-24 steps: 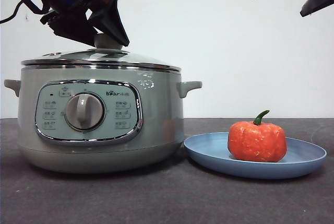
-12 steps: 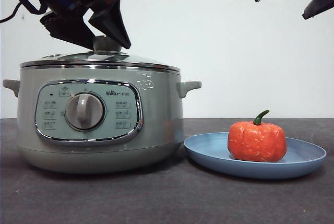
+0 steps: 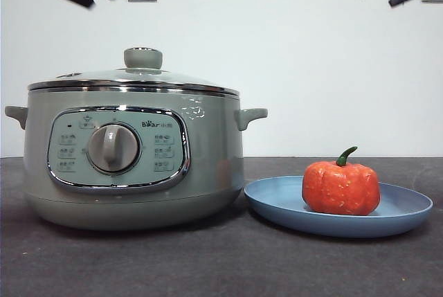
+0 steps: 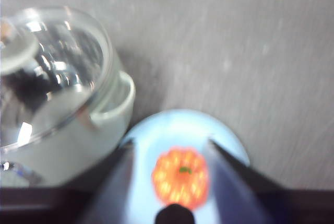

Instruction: Take the pumpkin out from the steamer,put the pumpkin in the blue plate,close the lid

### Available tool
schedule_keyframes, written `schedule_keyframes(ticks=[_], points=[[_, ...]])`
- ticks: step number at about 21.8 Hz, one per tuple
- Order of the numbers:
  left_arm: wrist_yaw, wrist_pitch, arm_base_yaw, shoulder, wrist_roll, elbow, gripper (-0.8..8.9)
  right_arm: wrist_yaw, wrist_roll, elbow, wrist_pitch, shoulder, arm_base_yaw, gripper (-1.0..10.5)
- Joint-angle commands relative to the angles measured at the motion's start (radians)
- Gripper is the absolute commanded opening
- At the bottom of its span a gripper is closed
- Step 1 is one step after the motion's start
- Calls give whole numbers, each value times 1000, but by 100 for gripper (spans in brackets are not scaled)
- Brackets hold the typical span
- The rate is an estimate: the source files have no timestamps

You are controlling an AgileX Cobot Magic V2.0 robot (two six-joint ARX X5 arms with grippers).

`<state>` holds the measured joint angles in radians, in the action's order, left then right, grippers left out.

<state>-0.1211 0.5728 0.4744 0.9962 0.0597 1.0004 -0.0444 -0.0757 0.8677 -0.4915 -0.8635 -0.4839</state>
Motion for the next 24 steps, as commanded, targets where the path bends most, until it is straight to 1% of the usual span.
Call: schedule_keyframes(ticks=[1, 3, 4, 6, 7, 8, 9, 14, 24], points=[[43, 51, 5, -82, -3, -19, -8, -65, 21, -117, 116, 102, -2, -12], [125, 31, 5, -192, -5, -99, -8, -116, 21, -230, 227, 213, -2, -12], [135, 0, 5, -257, -10, -159, -8, -127, 21, -277, 256, 269, -2, -12], [152, -76, 5, -397, -13, -276, -8, -126, 16, -320, 243, 348, -2, -12], [172, -92, 4, -451, -13, -312, -8, -130, 5, -320, 227, 365, -2, -11], [197, -74, 4, -484, -14, -324, -8, -142, -17, -320, 219, 373, -2, 2], [204, -35, 4, -495, -14, -323, -8, -147, -22, -320, 218, 376, -1, 2], [199, 47, 4, -494, -14, -323, -3, -145, -20, -320, 217, 375, -2, 2], [198, 66, 5, -481, -14, -323, -3, -146, -20, -320, 217, 375, -2, 2]])
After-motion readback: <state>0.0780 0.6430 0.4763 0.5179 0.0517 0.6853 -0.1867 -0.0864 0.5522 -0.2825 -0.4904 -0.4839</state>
